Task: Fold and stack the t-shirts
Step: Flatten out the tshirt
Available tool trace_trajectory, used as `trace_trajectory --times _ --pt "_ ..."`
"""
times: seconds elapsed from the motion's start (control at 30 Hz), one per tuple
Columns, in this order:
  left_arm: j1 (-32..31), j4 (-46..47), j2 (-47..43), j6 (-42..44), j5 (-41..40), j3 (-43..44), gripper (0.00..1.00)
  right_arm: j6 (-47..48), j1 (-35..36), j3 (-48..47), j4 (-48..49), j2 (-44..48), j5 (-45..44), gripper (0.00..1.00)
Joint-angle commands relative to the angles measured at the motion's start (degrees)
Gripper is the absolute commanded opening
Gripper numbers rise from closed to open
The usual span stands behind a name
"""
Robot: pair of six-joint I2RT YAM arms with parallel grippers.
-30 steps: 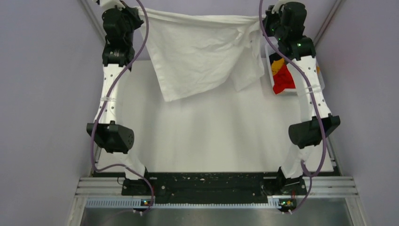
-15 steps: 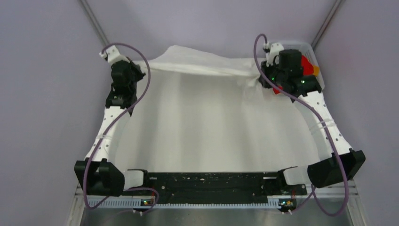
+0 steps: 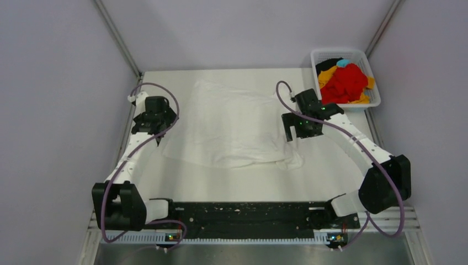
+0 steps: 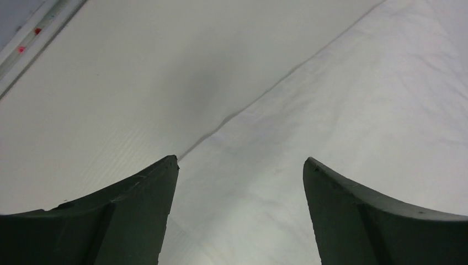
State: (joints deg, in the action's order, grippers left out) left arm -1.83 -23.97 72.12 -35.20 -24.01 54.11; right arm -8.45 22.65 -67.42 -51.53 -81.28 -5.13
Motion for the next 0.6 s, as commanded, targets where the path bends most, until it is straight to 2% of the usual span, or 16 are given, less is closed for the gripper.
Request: trace_trajectory --times 0.0,0.1,0.27,0.43,0.57 --pt "-0.03 4.58 -1.7 -0.21 10.37 2.41 0.9 -4.46 -0.24 -1.85 6.26 1.55 -3.76 0.95" --pt "-0.09 6.96 0.62 0.28 19.05 2.51 0.95 -8.42 -0.32 0.26 9.07 1.8 -5.17 0.95" --pt "-0.19 7.33 5.49 1.15 27.02 2.11 0.99 -12.61 -0.33 6.38 13.57 3.98 -3.59 0.95" --pt "-0.28 8.77 9.37 0.71 30.23 0.52 0.99 -17.74 -1.92 11.17 20.62 4.22 -3.69 0.94" --pt "-0.28 6.99 10.71 1.17 29.29 0.55 0.99 -18.58 -3.58 11.61 20.62 2.14 0.23 0.91"
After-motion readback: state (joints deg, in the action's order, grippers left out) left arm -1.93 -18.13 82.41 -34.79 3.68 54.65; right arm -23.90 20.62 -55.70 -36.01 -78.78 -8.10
